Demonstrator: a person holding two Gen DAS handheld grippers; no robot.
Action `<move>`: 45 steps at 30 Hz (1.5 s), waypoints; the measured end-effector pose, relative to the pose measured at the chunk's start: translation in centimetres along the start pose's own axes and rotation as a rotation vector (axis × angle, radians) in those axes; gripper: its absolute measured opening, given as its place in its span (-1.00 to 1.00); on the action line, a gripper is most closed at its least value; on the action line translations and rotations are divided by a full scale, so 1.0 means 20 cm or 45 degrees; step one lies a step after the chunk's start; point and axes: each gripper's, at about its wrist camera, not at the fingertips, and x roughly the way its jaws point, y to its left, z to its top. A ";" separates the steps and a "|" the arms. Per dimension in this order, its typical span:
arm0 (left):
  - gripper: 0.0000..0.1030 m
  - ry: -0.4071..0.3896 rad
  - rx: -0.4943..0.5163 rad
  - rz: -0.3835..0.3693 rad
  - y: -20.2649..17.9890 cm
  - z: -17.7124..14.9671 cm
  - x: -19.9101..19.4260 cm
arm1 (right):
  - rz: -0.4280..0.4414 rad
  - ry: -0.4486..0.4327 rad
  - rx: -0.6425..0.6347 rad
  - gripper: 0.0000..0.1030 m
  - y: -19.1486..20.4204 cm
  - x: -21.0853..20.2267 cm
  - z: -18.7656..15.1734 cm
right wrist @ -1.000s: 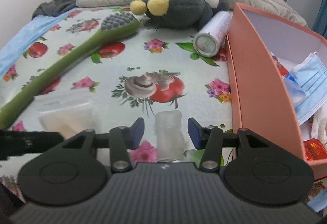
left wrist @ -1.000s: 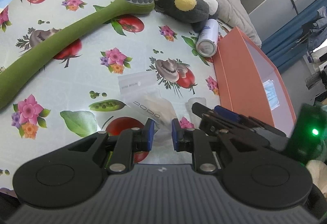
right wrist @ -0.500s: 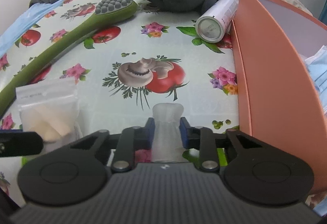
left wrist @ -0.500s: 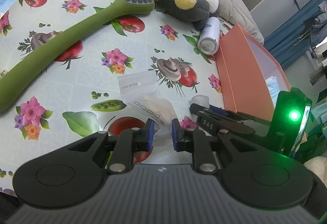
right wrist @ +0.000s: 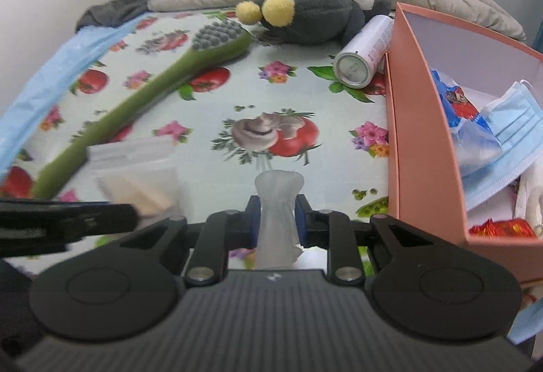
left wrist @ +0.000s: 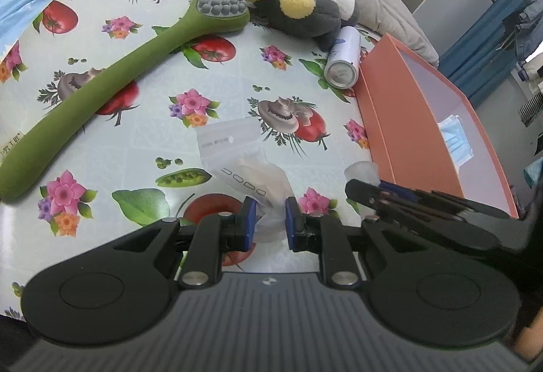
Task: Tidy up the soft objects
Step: 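Lift the zip bag with the left tool while the right tool lifts the plastic cup, then move the zip bag and plastic cup over the pink box and open both tools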
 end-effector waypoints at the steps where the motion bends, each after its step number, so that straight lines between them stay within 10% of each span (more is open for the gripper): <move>1: -0.58 -0.001 0.006 -0.002 -0.01 0.00 -0.01 | 0.013 -0.008 0.003 -0.52 0.00 -0.03 0.00; 21: -0.58 -0.089 0.174 -0.040 -0.29 0.12 -0.28 | 0.104 -0.228 0.044 -0.52 -0.07 -0.49 0.21; 45: -0.58 -0.260 0.466 -0.192 -0.99 0.47 -0.43 | -0.103 -0.481 0.100 -0.52 -0.48 -0.89 0.44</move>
